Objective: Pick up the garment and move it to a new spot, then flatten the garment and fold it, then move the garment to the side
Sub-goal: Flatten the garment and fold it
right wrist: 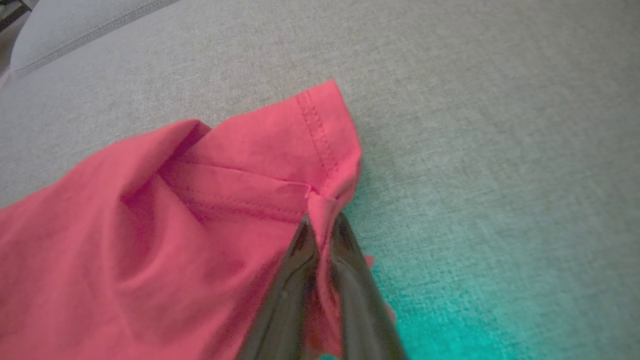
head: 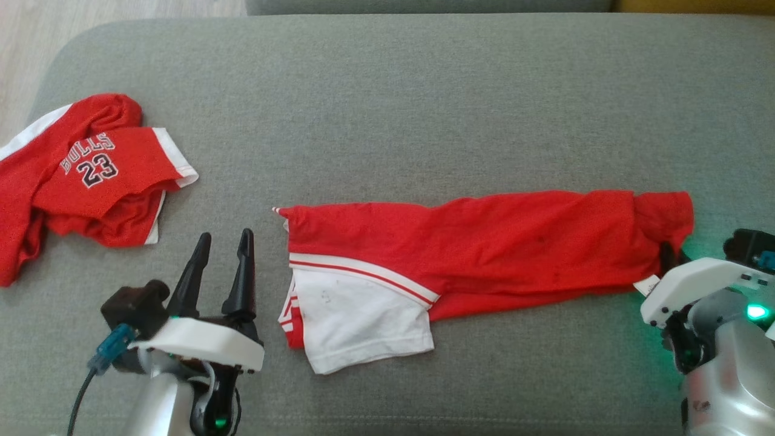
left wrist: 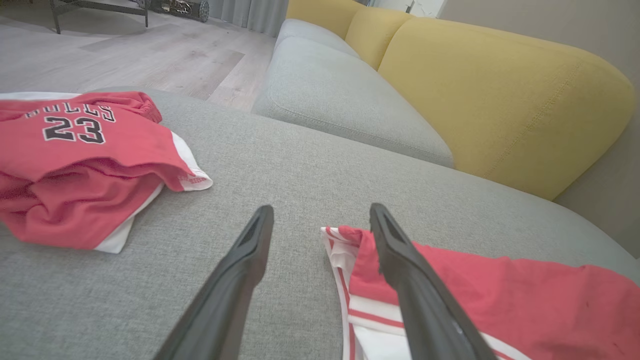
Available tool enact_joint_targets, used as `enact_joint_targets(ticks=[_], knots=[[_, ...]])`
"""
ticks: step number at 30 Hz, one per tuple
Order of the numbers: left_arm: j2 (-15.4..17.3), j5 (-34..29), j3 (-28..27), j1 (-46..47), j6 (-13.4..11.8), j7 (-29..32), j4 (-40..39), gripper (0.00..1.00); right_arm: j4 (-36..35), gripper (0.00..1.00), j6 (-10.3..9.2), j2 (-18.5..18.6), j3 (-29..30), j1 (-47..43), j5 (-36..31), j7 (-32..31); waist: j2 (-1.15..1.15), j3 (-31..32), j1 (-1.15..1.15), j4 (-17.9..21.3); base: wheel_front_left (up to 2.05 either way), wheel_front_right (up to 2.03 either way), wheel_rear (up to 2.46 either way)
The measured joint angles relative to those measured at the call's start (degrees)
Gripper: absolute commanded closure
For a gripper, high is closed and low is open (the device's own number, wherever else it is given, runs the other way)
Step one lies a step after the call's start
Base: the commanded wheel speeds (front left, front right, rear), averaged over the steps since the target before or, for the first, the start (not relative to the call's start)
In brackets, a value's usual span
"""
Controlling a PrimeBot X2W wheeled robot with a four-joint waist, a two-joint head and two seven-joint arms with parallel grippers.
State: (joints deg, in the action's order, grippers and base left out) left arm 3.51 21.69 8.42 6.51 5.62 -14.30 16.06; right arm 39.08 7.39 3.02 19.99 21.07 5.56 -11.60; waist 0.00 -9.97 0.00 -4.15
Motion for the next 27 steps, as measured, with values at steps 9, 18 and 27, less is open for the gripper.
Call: enact_joint_targets(ticks=[9,18,27], knots=[[-0.3,-0.4,-0.2,0.0,0.5,0.0,0.9,0.00,0.1,1.00,0.00,2.9,4.4,-0.4,-2.1,1.6,0.00,1.6,0.00,1.2,0.00,0.00,0.00],[-0.5,-0.4,-0.3,-0.4,0.5,0.0,1.2,0.00,-3.1,1.00,0.00,3.6,17.7,0.0,-13.4,3.6,0.00,3.5,0.00,1.9,0.00,0.00,0.00],[-0.7,-0.4,-0.7,-0.7,0.5,0.0,1.7,0.00,-5.7,1.00,0.00,1.0,13.0,2.0,-11.6,4.0,0.00,5.8,0.00,2.5,0.00,0.00,0.00]])
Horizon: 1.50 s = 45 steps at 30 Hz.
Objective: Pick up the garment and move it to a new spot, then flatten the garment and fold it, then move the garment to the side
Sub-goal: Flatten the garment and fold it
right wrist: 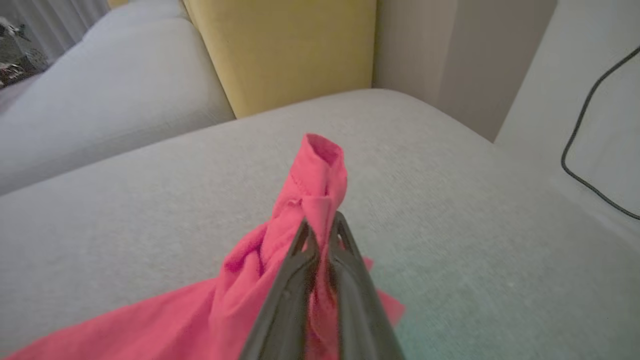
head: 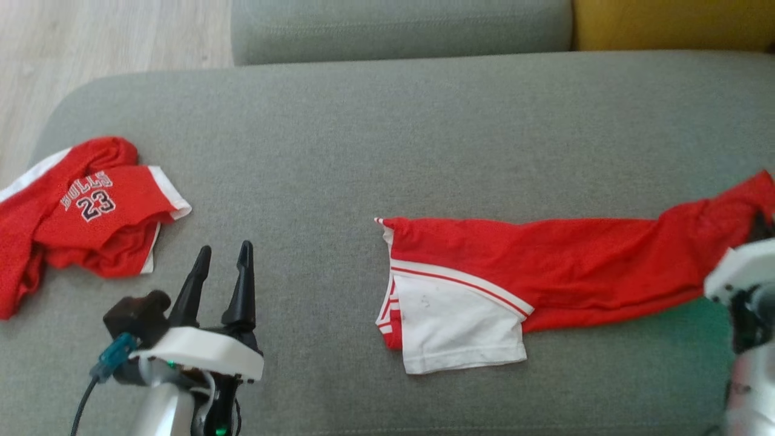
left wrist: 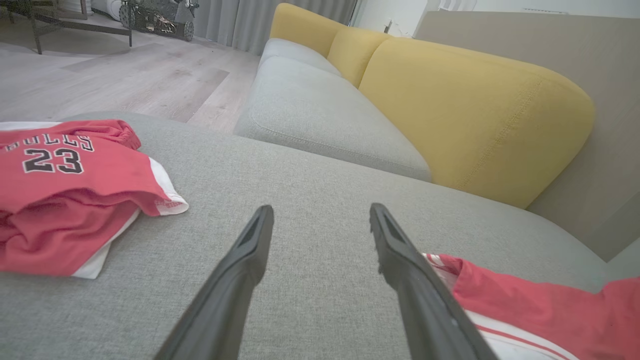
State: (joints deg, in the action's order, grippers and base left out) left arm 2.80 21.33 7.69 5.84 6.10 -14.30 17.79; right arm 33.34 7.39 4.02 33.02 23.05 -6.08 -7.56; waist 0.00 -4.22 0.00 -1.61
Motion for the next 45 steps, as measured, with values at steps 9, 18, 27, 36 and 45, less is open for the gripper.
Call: enact_joint_targets(ticks=[9,18,27,36,45], knots=[[0.0,1.0,0.0,-2.2,-0.6,0.0,0.1,0.00,-10.6,1.00,0.00,-1.3,-17.6,-1.1,14.1,-4.1,0.00,3.0,0.00,0.6,0.00,0.00,0.00],[0.0,1.0,0.7,-2.4,-1.1,0.0,0.1,0.00,-19.7,1.00,-0.01,-1.2,-38.4,-10.1,29.0,-6.2,0.00,4.9,0.00,-0.7,0.00,0.00,0.00],[0.0,1.6,0.8,-2.7,-1.2,0.0,0.3,0.00,-17.3,1.00,-0.01,-1.2,-52.5,-12.1,34.4,-2.2,0.00,4.3,0.00,-2.9,0.00,0.00,0.00],[0.0,2.7,1.0,-2.7,-1.6,0.0,0.8,0.00,-8.7,1.00,-0.01,-1.2,-60.2,-11.8,36.4,2.7,0.00,2.3,0.00,-5.3,0.00,0.00,0.00],[0.0,3.1,1.1,-2.7,-1.6,0.0,1.1,0.00,-5.8,0.00,-0.01,-0.9,-68.2,-9.6,44.4,6.4,0.00,1.4,0.00,-6.2,0.00,0.00,0.00]])
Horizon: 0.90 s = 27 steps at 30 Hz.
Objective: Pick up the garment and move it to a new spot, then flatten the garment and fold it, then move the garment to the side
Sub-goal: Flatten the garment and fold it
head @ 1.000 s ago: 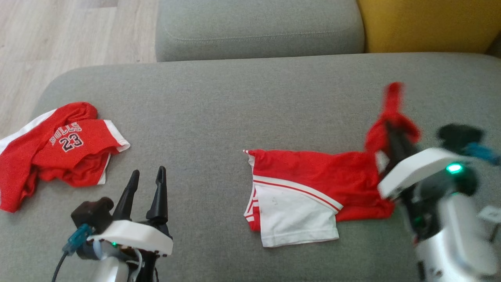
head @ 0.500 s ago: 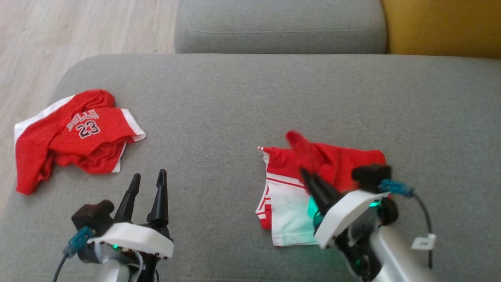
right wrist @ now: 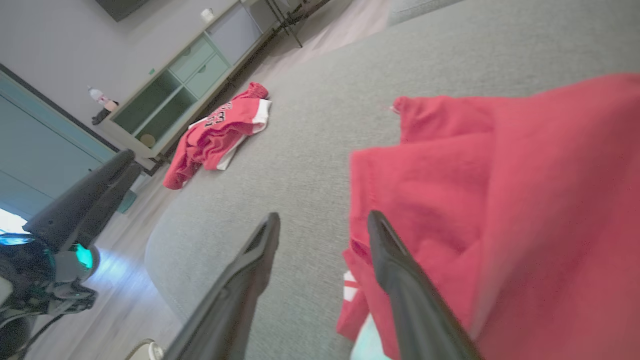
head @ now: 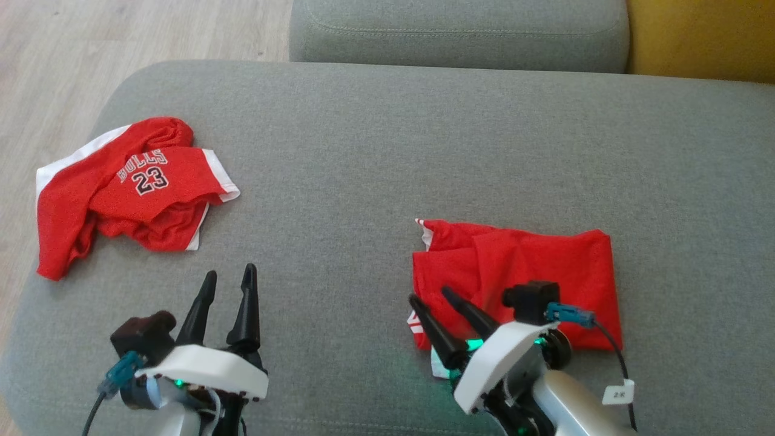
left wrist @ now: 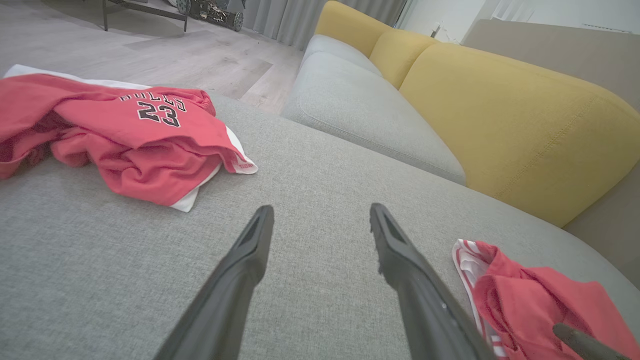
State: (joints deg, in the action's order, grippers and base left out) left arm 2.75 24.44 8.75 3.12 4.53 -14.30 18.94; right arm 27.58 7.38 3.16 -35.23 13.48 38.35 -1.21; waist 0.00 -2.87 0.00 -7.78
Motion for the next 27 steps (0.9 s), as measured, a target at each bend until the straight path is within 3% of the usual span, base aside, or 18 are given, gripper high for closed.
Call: enact_joint_targets(ticks=[5,8,15,20,27], knots=[[0.0,0.0,0.0,0.0,0.0,0.0,0.3,0.00,0.9,0.00,0.00,0.0,0.7,1.7,1.0,3.1,0.00,0.4,0.00,0.5,0.00,0.00,0.00],[0.0,0.1,0.0,0.0,-0.1,0.0,0.4,0.00,3.4,0.00,0.00,0.0,4.6,3.9,-1.6,4.6,0.00,0.9,0.00,1.2,0.00,0.00,0.00],[0.0,0.4,0.0,0.0,-0.1,0.0,0.1,0.00,6.1,0.00,0.00,0.0,16.4,7.0,-19.9,5.3,0.00,2.0,0.00,3.3,0.00,0.00,0.00],[0.0,0.4,0.0,-0.2,-0.5,0.0,-1.2,0.00,2.8,0.00,0.00,0.1,24.7,5.3,-31.8,5.9,0.00,2.6,0.00,4.4,0.00,0.00,0.00],[0.0,0.4,0.0,-0.7,-0.5,0.0,-3.1,0.00,-4.8,0.00,0.00,0.4,31.7,-2.7,-39.2,8.0,0.00,2.9,0.00,5.7,0.00,0.00,0.00]])
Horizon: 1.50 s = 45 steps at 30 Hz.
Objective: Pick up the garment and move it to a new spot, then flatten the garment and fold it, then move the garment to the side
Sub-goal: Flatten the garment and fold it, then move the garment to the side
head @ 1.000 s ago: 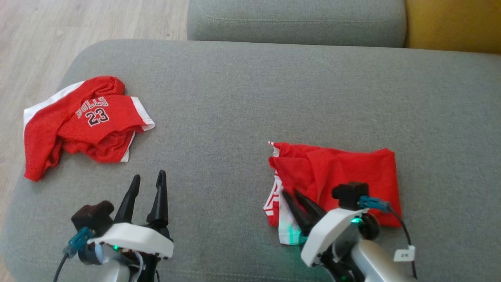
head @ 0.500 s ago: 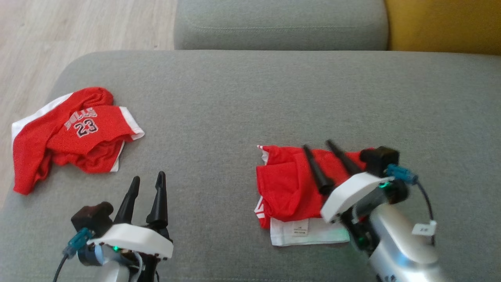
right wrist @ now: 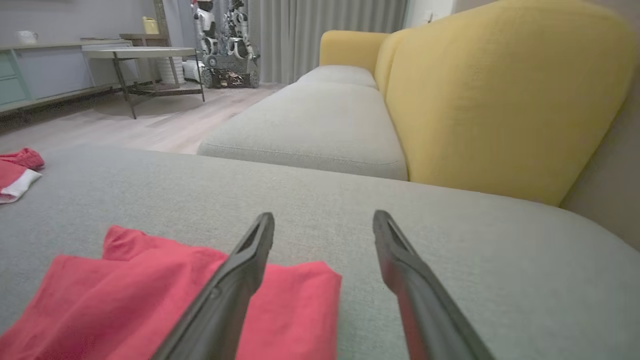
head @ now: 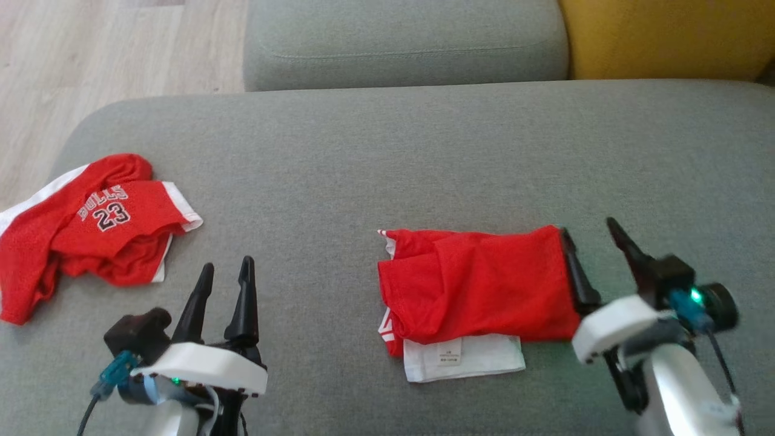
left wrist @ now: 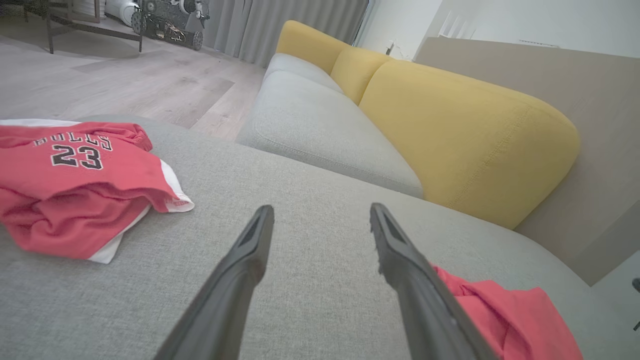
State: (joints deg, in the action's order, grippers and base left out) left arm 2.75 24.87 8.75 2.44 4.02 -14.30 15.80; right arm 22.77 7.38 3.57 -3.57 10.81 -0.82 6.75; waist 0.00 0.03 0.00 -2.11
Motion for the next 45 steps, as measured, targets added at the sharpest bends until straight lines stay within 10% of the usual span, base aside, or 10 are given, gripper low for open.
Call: enact_joint_targets(ticks=[45], knots=[[0.0,0.0,0.3,-1.9,0.0,0.0,-2.4,0.00,-7.7,0.00,0.00,-0.9,5.8,-9.9,-0.7,2.0,0.00,-1.3,0.00,1.0,0.00,0.00,0.00]])
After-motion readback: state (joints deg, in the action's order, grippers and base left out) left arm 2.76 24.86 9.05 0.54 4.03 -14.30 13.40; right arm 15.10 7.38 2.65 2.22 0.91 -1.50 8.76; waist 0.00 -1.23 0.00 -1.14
